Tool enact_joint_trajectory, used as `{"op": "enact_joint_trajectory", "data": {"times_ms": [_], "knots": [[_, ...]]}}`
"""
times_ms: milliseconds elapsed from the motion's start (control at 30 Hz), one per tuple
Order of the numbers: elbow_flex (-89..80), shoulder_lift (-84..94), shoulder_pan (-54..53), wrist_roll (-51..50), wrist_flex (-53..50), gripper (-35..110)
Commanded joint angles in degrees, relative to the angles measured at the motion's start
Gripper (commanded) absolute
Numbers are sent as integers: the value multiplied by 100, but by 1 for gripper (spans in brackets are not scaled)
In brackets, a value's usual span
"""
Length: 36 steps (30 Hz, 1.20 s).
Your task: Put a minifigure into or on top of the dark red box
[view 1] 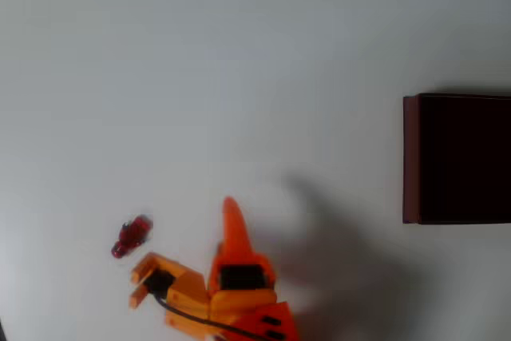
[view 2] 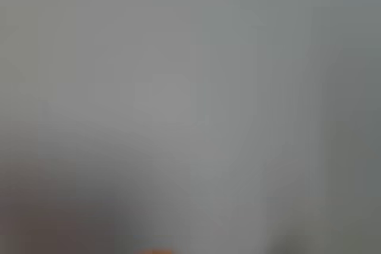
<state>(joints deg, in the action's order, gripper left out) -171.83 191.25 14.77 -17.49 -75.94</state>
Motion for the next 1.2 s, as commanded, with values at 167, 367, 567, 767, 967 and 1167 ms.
{"op": "enact_joint_trajectory", "data": {"times_ms": [167,367,567,767,967,1167], "knots": [[958,70,519,-958,-448,19],[1415,70,729,-2101,-404,13],[2013,-26,439,-2936,-888,17],[2566,-756,413,-4140,-1063,17],[2865,-1362,396,-5212,-1230,18],[2769,-1441,369,-6952,-1652,20]]}}
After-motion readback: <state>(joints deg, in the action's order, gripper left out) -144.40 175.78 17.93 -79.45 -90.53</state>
